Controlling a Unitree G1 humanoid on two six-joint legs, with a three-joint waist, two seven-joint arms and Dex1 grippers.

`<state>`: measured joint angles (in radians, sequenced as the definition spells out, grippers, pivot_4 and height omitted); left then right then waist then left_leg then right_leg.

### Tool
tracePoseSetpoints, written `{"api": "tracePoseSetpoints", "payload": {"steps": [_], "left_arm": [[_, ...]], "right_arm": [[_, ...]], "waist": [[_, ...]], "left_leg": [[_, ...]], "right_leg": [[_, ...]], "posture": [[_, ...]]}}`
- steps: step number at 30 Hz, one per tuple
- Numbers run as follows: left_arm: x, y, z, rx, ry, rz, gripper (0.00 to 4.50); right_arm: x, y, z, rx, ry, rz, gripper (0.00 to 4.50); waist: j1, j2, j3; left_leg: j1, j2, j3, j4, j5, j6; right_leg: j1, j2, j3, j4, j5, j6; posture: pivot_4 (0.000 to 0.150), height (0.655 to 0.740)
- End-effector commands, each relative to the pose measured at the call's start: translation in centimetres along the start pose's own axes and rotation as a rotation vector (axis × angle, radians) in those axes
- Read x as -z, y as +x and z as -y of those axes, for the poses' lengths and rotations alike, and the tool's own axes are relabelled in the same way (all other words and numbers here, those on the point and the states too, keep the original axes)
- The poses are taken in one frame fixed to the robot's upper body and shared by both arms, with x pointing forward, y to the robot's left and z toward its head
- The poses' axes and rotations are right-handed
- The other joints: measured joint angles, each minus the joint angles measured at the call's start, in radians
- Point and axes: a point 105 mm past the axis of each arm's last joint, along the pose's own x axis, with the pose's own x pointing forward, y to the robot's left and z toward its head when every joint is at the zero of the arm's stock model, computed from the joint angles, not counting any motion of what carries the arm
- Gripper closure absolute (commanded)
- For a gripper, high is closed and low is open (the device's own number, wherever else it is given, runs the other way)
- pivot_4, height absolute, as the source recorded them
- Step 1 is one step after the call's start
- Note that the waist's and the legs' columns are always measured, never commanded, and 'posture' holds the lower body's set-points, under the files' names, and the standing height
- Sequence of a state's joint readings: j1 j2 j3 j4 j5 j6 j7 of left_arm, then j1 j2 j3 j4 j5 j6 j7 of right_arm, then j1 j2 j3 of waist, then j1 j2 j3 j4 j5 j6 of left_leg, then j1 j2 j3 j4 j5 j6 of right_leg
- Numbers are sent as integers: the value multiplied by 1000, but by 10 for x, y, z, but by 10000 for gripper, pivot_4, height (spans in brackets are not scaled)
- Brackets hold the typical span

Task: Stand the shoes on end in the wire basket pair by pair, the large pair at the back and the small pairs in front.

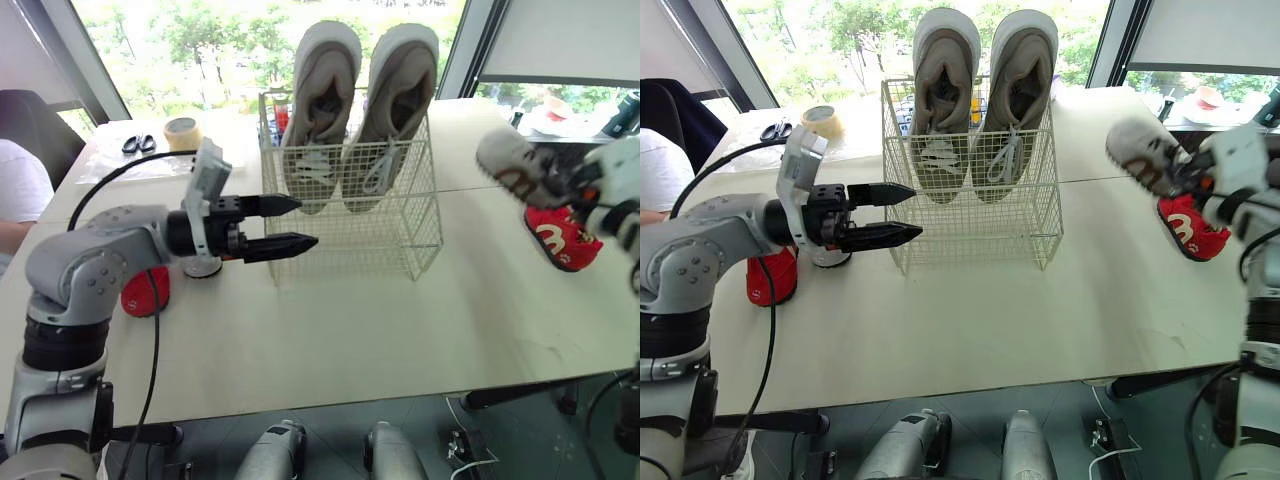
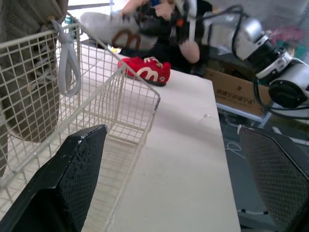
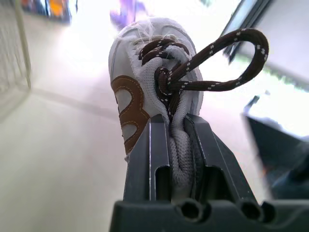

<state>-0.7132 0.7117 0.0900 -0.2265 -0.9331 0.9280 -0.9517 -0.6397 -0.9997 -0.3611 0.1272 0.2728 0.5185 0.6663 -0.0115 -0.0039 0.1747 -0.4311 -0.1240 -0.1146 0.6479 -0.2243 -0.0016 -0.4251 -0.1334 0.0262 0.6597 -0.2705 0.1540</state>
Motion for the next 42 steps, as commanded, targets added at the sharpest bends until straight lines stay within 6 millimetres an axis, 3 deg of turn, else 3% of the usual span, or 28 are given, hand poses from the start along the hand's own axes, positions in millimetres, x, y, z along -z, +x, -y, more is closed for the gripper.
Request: {"api": "tracePoseSetpoints", "payload": {"steps": [1, 3, 5, 9, 14, 28, 31, 36, 38, 39, 42], "left_arm": [[-15, -5, -3, 34, 13, 19, 0], [-21, -6, -7, 60, -12, 33, 0], [-28, -6, -11, 83, -32, 47, 0], [-38, -3, -13, 131, -74, 72, 0], [-49, -4, -11, 181, -132, 99, 0], [-52, -1, -11, 212, -250, 119, 0], [-49, -1, -11, 210, -257, 106, 7662], [-46, 0, -9, 226, -280, 114, 31651], [-44, 1, -9, 228, -291, 125, 40280], [-44, 1, -9, 227, -303, 138, 42385], [-44, 2, -13, 198, -340, 192, 42409]], "right_arm": [[-67, -25, -2, -48, -107, 168, 44574], [-101, -42, -19, -157, -154, 266, 44574], [-124, -60, -52, -340, -206, 340, 44574], [-135, -67, -106, -557, -288, 405, 44574], [-135, -63, -152, -674, -389, 473, 44574], [-131, -62, -190, -828, -490, 559, 44574], [-133, -63, -192, -843, -493, 566, 45000], [-133, -62, -191, -857, -464, 544, 45000], [-133, -61, -186, -859, -391, 520, 35154], [-135, -61, -180, -860, -297, 510, 31536], [-136, -62, -158, -849, 20, 483, 17339]], "waist": [[-1, 0, 0], [0, 0, 0], [-1, 0, 0], [-4, 0, 0], [-4, 0, 0], [-3, -1, 0], [-2, -1, 0], [-2, -1, 0], [-2, -1, 0], [-2, -1, 0], [1, -2, 1]], "left_leg": [[0, 0, 0, 0, 0, 0], [0, 0, 0, 0, 0, 0], [0, 0, 0, 0, 0, 1], [0, 0, 0, 0, -4, 7], [0, 0, 0, 1, -4, 7], [0, 0, 0, 1, -1, 2], [0, 0, 0, 1, -1, 2], [0, 0, 0, 1, -1, 2], [0, 0, 0, 1, -1, 2], [0, 0, 0, 1, -1, 2], [0, 0, 0, 1, -1, 2]], "right_leg": [[0, 0, 0, 0, 0, 0], [0, 0, 0, 0, 0, 0], [0, 0, 0, 0, 0, 0], [1, 0, 0, -2, 0, 0], [1, -1, 0, -2, 0, 0], [0, -1, 0, -1, 0, 0], [0, -1, 0, -1, 0, 0], [0, -1, 0, -1, 0, 0], [0, -1, 0, -1, 0, 0], [0, -1, 0, -1, 0, 0], [1, -1, 0, -2, 0, 0]], "posture": [[1500, 7400], [1500, 7400], [1500, 7400], [1500, 7400], [1500, 7400], [1500, 7400], [1500, 7400], [1500, 7400], [1500, 7400], [1500, 7400], [1500, 7400]]}}
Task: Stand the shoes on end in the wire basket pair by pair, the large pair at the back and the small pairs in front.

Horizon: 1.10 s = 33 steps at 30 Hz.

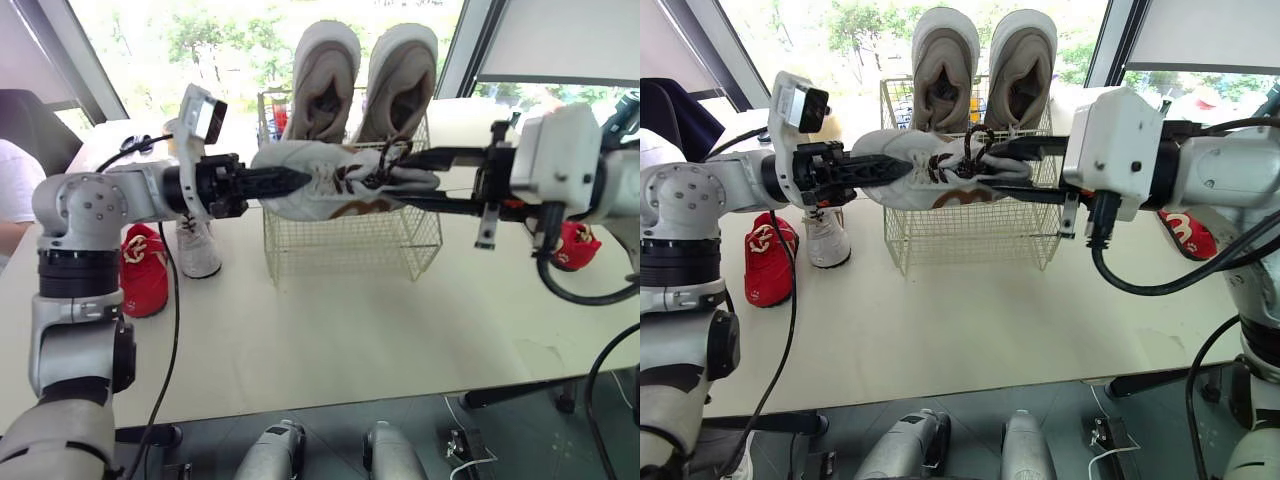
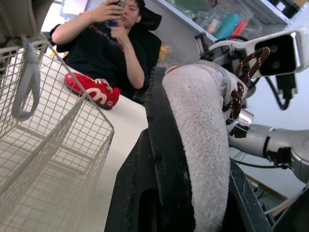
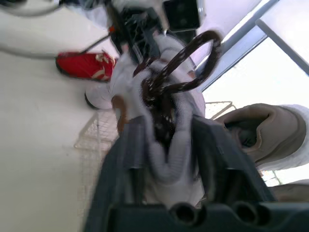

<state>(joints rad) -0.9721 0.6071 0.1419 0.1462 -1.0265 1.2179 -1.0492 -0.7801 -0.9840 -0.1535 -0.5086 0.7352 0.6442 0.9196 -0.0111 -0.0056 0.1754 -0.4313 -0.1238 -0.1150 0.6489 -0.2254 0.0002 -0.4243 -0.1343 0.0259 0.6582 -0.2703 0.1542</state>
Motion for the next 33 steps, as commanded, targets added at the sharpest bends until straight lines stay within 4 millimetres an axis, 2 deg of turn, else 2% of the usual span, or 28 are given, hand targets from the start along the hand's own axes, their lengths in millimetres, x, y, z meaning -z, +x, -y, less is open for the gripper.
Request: {"api": "tracePoseSetpoints", "payload": {"steps": [1, 3, 4, 7, 9, 13, 16, 18, 29, 33], "left_arm": [[-12, -2, 9, 20, 19, 92, 42409], [-12, -3, 9, 18, 1, 130, 42409], [-12, -2, 9, 17, -4, 144, 42409], [-14, -1, 12, 26, -8, 185, 42409], [-15, 1, 14, 29, -7, 204, 42409], [-20, 5, 17, 44, -2, 259, 42409], [-22, 10, 18, 51, -3, 287, 42409], [-21, 12, 16, 43, -8, 297, 42409], [-16, 20, 10, 16, -12, 344, 42409], [-17, 20, 2, -20, -21, 383, 42409]], "right_arm": [[-11, -25, 20, 136, 239, 127, 12190], [0, -36, 24, 205, 381, 168, 2385], [6, -39, 23, 222, 442, 179, 373], [29, -45, 17, 295, 646, 250, 373], [38, -45, 12, 319, 724, 284, 373], [54, -26, 5, 360, 900, 410, 373], [42, -1, -3, 290, 946, 504, 373], [32, 7, -2, 259, 945, 553, 373], [9, 21, 7, 202, 936, 671, 373], [3, 24, 8, 184, 924, 697, 373]], "waist": [[1, -1, 0], [1, -1, -1], [1, -2, -1], [0, -2, -1], [0, -2, -1], [-4, -1, -1], [-5, -1, -1], [-5, -1, -1], [-4, -2, -1], [-4, -2, -1]], "left_leg": [[0, 0, 0, 0, 0, 0], [0, 0, -1, 0, 0, 0], [0, 0, -1, 0, 0, 0], [0, 0, -1, 0, 0, 0], [0, 0, -1, 0, 0, 0], [0, 0, 0, 0, 0, 0], [0, 0, 0, 0, 1, -1], [0, 0, 0, 0, 1, -1], [0, 0, 0, 0, 1, -1], [0, 0, 0, 0, 1, -1]], "right_leg": [[0, 0, 0, 0, 0, 0], [1, 0, 0, -1, 0, 0], [1, 0, 0, -1, 0, 0], [1, 0, 0, 0, 0, 0], [0, 0, 0, 0, 0, 0], [0, 0, 1, 1, 0, 0], [-1, 0, 1, 2, 0, 0], [-1, 0, 1, 2, 0, 0], [-1, 1, 1, 2, 0, 0], [-1, 1, 1, 2, 0, 0]], "posture": [[1500, 7400], [1500, 7400], [1500, 7400], [1500, 7400], [1500, 7400], [1500, 7400], [1500, 7400], [1500, 7400], [1500, 7400], [1500, 7400]]}}
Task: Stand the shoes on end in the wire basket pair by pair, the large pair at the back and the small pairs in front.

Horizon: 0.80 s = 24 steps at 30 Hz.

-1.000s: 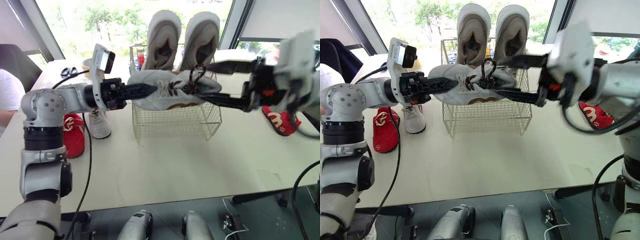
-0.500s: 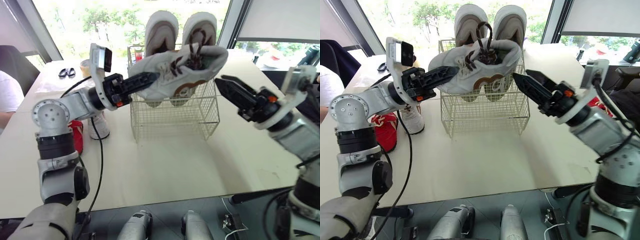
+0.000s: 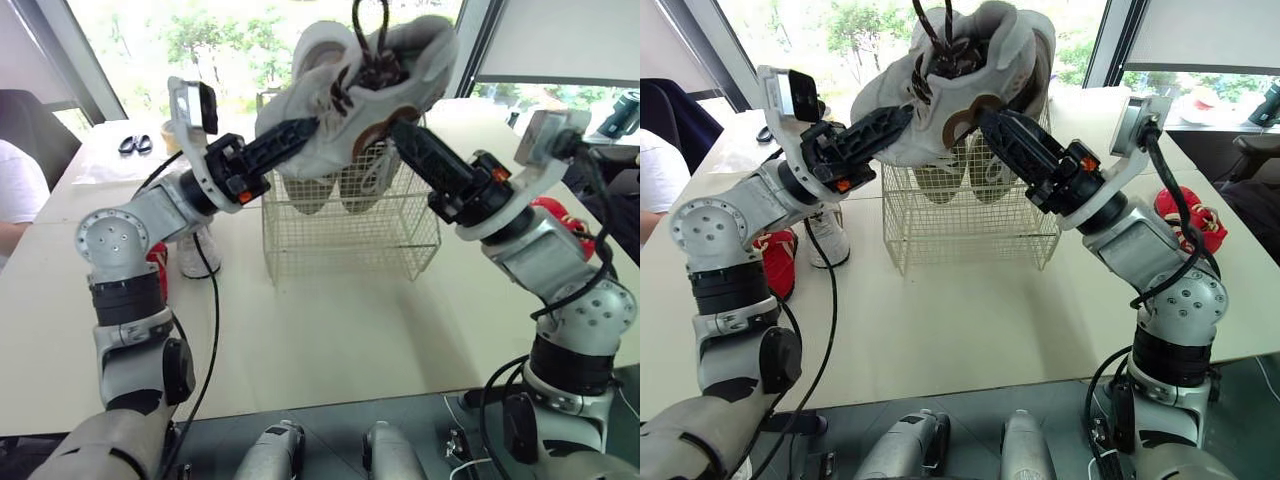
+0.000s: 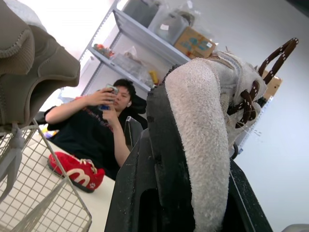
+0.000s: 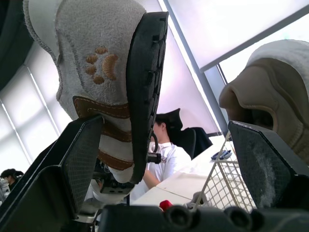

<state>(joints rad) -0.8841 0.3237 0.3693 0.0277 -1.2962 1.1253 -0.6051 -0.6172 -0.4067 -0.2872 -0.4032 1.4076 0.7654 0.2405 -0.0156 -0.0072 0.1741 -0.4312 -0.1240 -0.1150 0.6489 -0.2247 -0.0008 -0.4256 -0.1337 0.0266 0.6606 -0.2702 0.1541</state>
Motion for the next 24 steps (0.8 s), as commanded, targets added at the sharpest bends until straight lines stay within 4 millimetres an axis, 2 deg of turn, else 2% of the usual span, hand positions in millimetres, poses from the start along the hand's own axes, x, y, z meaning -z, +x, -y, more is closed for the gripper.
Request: {"api": "tracePoseSetpoints", "payload": {"steps": [1, 8, 17, 20, 24], "left_arm": [[2, 3, -5, -40, 10, 5, 42409], [-5, 2, -12, -62, -2, 62, 42409], [7, 7, -10, -55, 0, 41, 42409], [11, 8, -9, -54, 3, 32, 42409], [16, 8, -7, -51, 14, 15, 42409]], "right_arm": [[-9, 11, -23, -121, -27, 35, 373], [-9, 15, -29, -158, -61, 16, 373], [-10, 23, -31, -165, -62, 24, 373], [-10, 26, -31, -163, -53, 31, 8343], [-13, 29, -30, -160, -40, 53, 27141]], "waist": [[2, 0, 0], [1, 0, 0], [2, 0, 0], [1, 0, 0], [0, 0, 0]], "left_leg": [[0, 0, 0, 0, 0, 0], [0, 0, 0, 0, 0, 0], [0, 0, 0, 0, 0, 0], [0, 0, 0, 0, 0, 0], [0, 0, 0, 0, 0, 0]], "right_leg": [[0, 0, 0, 0, 0, 0], [0, 0, 0, 0, 0, 0], [0, 0, 0, 0, 0, 0], [0, 0, 0, 0, 0, 0], [0, 0, 0, 0, 0, 0]], "posture": [[1500, 7400], [1500, 7400], [1500, 7400], [1500, 7400], [1500, 7400]]}}
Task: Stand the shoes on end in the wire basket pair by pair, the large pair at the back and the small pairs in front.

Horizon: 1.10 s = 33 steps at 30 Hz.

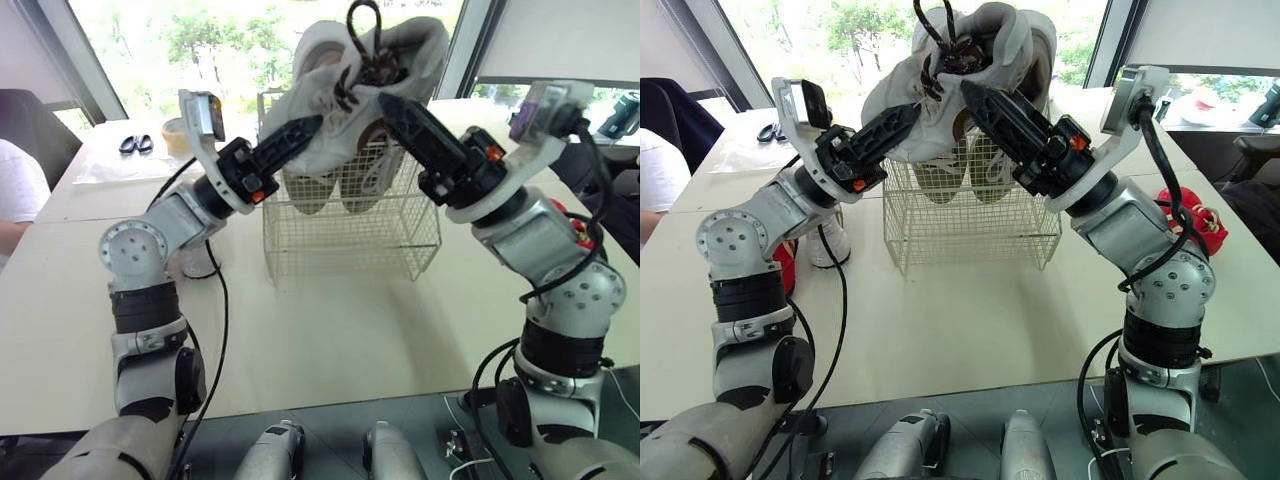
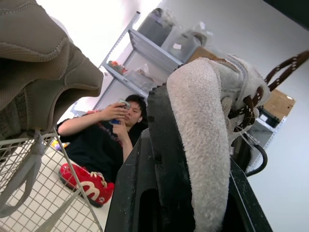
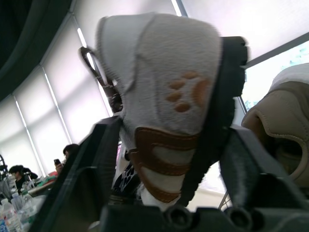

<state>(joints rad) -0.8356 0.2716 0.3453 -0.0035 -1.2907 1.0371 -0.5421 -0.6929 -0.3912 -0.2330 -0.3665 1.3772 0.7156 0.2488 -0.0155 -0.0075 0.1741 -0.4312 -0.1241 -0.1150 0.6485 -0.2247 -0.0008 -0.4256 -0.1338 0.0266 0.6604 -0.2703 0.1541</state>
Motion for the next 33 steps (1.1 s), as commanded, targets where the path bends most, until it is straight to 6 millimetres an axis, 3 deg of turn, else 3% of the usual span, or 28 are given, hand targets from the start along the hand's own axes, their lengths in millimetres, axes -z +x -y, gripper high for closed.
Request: {"api": "tracePoseSetpoints", "payload": {"steps": [1, 3, 7, 11, 15, 16, 19, 25, 33], "left_arm": [[11, 5, 4, -1, 15, -52, 42409], [14, 4, 4, -9, 28, -69, 42409], [18, 0, 2, -40, 67, -120, 42409], [7, -7, 5, -42, 89, -124, 22728], [4, -20, 6, -59, 127, -186, 2182], [2, -24, 4, -75, 139, -194, 623], [-5, -31, -2, -118, 178, -209, 623], [-7, -35, -4, -132, 212, -217, 623], [1, -36, -3, -147, 233, -209, 623]], "right_arm": [[-9, 13, -25, -112, -21, 32, 31889], [-11, 14, -24, -108, -22, 38, 40467], [-17, 16, -19, -79, -65, 4, 41265], [-26, 14, -14, -88, -185, -98, 41265], [-41, 9, 5, -91, -369, -251, 41265], [-44, 7, 12, -93, -422, -296, 41265], [-51, 0, 36, -99, -576, -443, 41265], [-53, -4, 61, -164, -741, -606, 41265], [-39, -8, 94, -211, -747, -730, 41265]], "waist": [[1, 0, 0], [1, 0, 0], [1, 0, 0], [3, 0, 0], [1, 0, 0], [1, 0, 0], [0, 0, 0], [-1, 0, 1], [-3, 0, 1]], "left_leg": [[0, 0, 0, 0, 0, 0], [0, 0, 0, 0, 0, 0], [0, 0, 0, 0, 0, 0], [0, 0, 0, 0, 0, 0], [0, 0, 0, 0, 0, 0], [0, 0, 0, -1, 0, 0], [0, 0, 1, -1, 0, 1], [0, 0, 1, -1, 0, 0], [0, 0, 1, -2, 0, 0]], "right_leg": [[0, 0, 0, 0, 0, 0], [0, 0, 0, 0, 0, 0], [0, 0, 0, 0, 0, 0], [0, 0, 0, 0, 0, 0], [0, 0, 0, -1, 0, 0], [0, 1, 0, -1, 0, 0], [0, 1, 0, -2, 0, 0], [0, 0, -1, -3, 0, 0], [0, 0, -1, -4, 0, 0]], "posture": [[1500, 7400], [1500, 7400], [1500, 7400], [1500, 7400], [1500, 7400], [1500, 7400], [1500, 7400], [1500, 7400], [1500, 7400]]}}
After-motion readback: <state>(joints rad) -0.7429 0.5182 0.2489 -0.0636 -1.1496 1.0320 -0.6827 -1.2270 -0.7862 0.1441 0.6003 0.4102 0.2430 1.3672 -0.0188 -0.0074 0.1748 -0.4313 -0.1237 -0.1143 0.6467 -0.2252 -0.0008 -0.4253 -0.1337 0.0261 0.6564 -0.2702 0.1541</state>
